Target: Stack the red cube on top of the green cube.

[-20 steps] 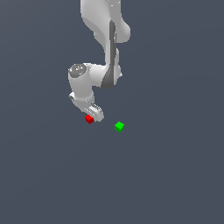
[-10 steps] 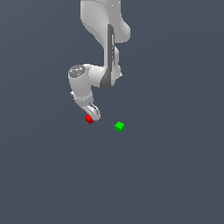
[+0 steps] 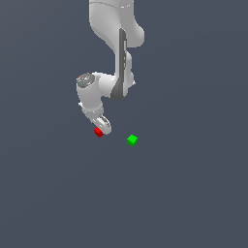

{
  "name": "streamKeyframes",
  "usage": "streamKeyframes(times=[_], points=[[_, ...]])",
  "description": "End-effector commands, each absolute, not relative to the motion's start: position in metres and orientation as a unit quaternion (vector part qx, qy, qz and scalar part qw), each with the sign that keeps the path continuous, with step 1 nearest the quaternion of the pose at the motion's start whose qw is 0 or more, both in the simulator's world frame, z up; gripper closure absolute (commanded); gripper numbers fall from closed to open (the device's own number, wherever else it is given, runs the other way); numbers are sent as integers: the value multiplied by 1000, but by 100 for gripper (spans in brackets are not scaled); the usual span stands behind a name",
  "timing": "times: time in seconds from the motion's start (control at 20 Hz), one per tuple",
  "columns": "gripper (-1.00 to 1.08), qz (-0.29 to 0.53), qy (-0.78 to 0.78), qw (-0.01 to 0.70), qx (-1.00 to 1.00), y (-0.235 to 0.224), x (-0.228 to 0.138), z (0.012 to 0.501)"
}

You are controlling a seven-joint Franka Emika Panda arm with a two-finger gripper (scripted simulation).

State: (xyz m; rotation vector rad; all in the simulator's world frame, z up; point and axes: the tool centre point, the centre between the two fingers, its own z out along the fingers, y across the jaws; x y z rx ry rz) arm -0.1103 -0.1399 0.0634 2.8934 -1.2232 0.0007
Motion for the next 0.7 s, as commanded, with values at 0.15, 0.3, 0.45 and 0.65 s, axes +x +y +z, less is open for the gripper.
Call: streamKeyframes(times=[0.15, 0.3, 0.45, 0.65], points=[[-92, 0, -389, 0, 921, -140, -111, 41], [-92, 0, -389, 0, 921, -140, -111, 29], [-92, 0, -389, 0, 921, -139, -111, 22], [108, 0, -389, 0, 921, -139, -110, 20]])
